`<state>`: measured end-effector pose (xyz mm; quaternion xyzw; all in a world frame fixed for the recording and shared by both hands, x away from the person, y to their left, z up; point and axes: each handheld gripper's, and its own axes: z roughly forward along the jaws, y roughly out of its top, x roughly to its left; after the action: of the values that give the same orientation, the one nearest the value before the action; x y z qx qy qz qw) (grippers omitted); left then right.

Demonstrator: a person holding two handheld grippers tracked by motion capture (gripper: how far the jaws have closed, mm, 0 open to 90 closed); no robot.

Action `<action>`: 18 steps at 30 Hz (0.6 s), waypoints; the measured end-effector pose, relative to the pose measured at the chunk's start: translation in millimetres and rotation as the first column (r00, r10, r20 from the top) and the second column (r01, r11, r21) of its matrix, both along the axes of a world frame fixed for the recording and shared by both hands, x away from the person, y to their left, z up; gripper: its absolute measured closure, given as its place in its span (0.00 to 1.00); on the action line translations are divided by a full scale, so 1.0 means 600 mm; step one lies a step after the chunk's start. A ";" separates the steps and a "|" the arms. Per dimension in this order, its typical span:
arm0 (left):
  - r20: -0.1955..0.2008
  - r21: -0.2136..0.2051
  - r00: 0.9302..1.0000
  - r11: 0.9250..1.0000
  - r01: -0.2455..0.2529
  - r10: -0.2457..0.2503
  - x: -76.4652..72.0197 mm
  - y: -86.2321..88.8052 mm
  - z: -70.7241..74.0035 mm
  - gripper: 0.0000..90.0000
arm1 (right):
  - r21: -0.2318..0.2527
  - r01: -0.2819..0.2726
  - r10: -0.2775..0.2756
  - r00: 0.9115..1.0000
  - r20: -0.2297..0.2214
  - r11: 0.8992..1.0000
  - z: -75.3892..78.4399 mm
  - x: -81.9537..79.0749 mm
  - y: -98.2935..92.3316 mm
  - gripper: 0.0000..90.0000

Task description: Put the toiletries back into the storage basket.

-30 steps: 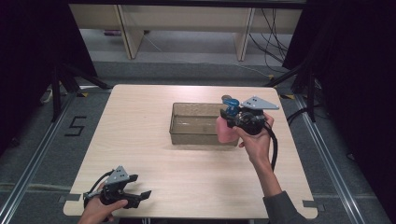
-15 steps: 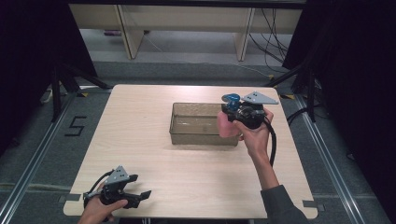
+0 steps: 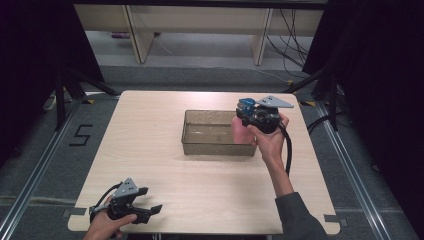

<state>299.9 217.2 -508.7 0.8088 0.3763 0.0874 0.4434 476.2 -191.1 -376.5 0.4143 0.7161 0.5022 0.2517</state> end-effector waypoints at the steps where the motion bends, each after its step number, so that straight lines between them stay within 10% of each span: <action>1: -0.002 0.000 1.000 1.000 0.000 0.000 0.000 0.000 0.000 0.17 | -0.011 0.009 -0.008 1.000 0.016 1.000 -0.001 0.003 -0.001 0.59; 18: -0.002 -0.004 1.000 1.000 0.010 -0.010 -0.001 0.000 0.001 0.17 | -0.013 0.043 -0.043 0.999 -0.007 0.999 -0.020 0.018 -0.006 0.59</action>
<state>299.3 216.9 -508.0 0.8099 0.3729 0.0838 0.4450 487.0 -194.6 -388.3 0.4299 0.7111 0.4905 0.2627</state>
